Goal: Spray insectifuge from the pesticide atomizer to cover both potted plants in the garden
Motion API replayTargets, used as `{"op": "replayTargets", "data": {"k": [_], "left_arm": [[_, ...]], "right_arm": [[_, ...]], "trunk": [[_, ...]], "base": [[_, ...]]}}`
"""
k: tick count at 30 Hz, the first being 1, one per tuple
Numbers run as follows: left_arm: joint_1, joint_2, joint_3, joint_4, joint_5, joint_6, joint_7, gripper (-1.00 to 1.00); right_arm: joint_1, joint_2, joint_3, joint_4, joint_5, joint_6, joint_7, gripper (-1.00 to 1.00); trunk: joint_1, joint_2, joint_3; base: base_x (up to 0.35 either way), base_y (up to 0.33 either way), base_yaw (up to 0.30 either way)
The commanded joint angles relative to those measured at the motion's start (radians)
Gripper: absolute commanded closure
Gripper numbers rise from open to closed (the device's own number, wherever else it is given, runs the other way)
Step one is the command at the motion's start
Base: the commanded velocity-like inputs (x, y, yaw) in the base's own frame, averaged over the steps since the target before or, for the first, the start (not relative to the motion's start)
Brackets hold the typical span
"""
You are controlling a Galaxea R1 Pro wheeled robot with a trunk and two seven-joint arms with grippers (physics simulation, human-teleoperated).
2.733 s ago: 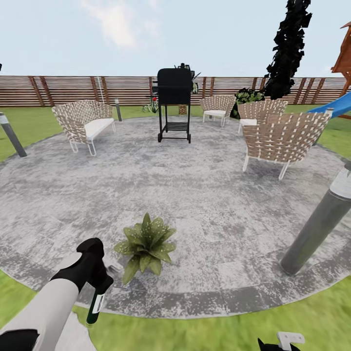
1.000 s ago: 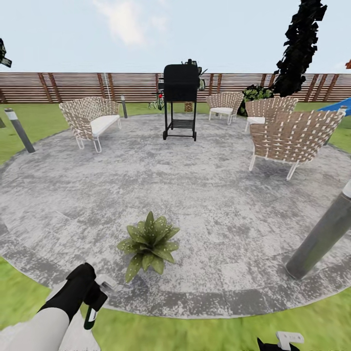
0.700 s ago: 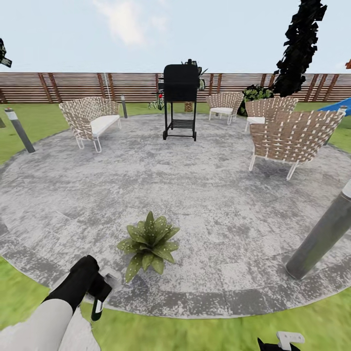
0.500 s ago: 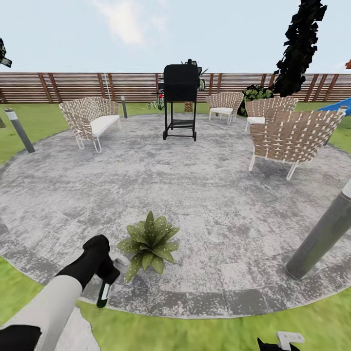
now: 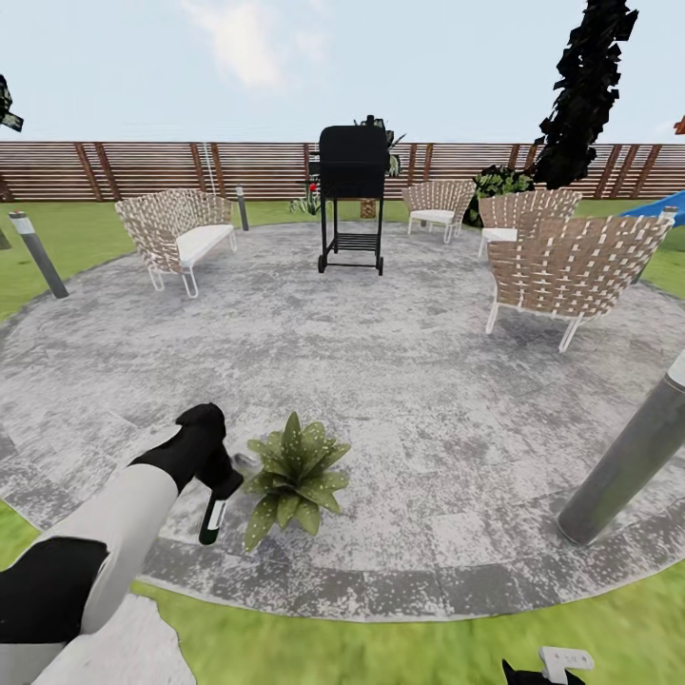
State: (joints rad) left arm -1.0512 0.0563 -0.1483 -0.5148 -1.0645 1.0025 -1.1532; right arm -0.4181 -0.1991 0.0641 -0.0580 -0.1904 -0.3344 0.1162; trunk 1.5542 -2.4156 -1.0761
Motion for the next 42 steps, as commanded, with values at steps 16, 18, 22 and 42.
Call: {"op": "replayTargets", "data": {"k": [16, 18, 22, 42], "left_arm": [[-0.009, -0.027, -0.074, -0.009, -0.03, 0.005, -0.068, 1.0], [-0.008, -0.023, -0.074, -0.009, -0.031, 0.005, -0.068, 1.0], [-0.006, -0.01, -0.074, -0.01, -0.031, 0.005, -0.068, 1.0], [0.129, 0.122, -0.043, -0.012, 0.002, -0.029, -0.06, 1.0]], "right_arm": [[-0.001, -0.001, 0.006, 0.001, -0.011, -0.003, 0.005, -1.0], [-0.001, -0.001, 0.006, 0.001, -0.011, -0.003, 0.005, -1.0], [-0.001, -0.002, 0.006, 0.001, -0.011, -0.004, 0.005, -1.0], [-0.001, 0.0, 0.007, 0.001, -0.011, -0.002, 0.006, -1.0]], "trunk": [[0.0, 0.0, -0.001], [0.0, 0.0, -0.001], [0.0, 0.0, -0.001], [0.0, 0.0, -0.001]], "base": [[-0.011, 0.001, 0.0], [-0.228, 0.054, 0.0], [-0.3, 0.103, 0.0], [-0.297, 0.192, 0.0]]}}
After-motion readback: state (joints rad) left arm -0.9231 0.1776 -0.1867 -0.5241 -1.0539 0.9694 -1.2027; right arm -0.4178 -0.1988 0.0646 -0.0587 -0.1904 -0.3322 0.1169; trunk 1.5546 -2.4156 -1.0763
